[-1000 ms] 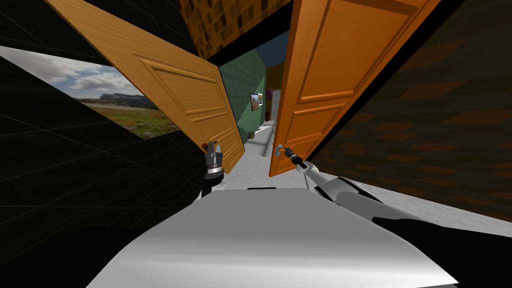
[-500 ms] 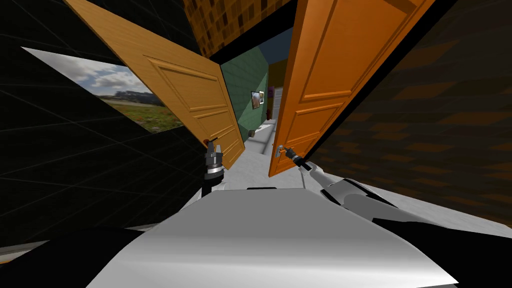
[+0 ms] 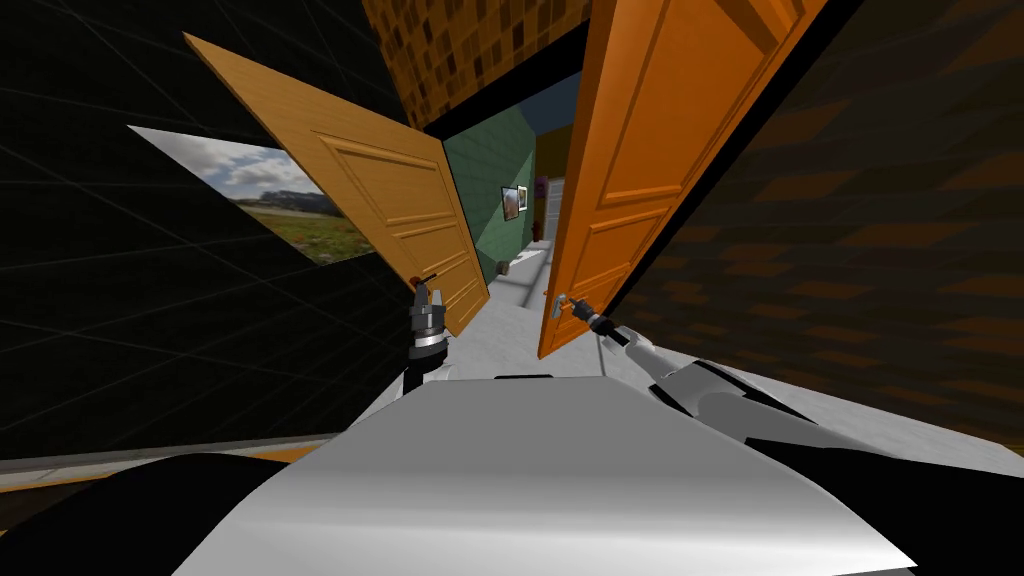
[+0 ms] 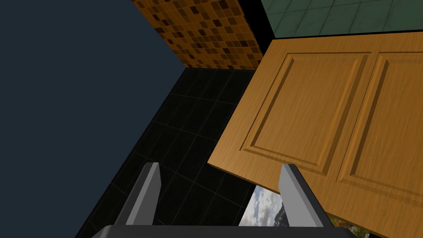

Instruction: Pull the door open

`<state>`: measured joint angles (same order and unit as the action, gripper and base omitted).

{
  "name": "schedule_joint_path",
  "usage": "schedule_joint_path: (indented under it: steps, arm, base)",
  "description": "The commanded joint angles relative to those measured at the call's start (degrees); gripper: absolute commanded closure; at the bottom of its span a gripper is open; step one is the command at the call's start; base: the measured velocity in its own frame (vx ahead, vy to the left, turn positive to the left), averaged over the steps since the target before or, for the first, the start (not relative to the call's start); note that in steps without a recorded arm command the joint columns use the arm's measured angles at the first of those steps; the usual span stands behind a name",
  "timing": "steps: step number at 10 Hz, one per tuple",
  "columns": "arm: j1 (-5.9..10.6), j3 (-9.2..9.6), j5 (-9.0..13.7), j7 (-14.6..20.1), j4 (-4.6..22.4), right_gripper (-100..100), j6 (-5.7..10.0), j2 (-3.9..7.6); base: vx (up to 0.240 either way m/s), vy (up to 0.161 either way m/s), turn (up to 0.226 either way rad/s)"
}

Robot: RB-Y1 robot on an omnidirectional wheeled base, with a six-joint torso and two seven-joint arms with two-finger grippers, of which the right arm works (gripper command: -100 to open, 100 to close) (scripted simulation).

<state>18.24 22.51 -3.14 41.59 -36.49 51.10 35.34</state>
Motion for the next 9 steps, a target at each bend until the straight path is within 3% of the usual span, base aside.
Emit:
schedule_joint_path:
  steps: [1, 9]
  arm:
    - [-0.24, 0.34, -0.06, 0.45, 0.31, 100, 1.31, 0.63]
    - [-1.51, 2.16, -0.38, 2.84, 1.97, 100, 8.23, 3.97]
  base:
    - [-0.084, -0.074, 0.124]
    - [-0.150, -0.132, 0.120]
